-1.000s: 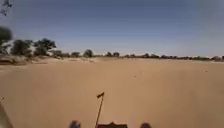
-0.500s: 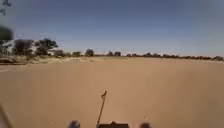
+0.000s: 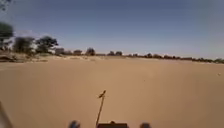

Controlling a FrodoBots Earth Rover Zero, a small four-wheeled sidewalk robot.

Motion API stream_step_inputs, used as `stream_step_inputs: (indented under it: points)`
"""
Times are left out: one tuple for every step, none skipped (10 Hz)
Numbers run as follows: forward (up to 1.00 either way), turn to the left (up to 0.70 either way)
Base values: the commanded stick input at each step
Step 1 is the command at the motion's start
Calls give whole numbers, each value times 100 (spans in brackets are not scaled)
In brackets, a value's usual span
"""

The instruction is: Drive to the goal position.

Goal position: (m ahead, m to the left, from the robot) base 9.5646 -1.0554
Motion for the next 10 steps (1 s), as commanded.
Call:
stream_step_inputs:
  points:
    - [70,0]
    - [70,0]
    - [70,0]
    - [70,0]
    - [70,0]
    - [70,0]
    - [70,0]
    - [70,0]
    - [70,0]
    - [70,0]
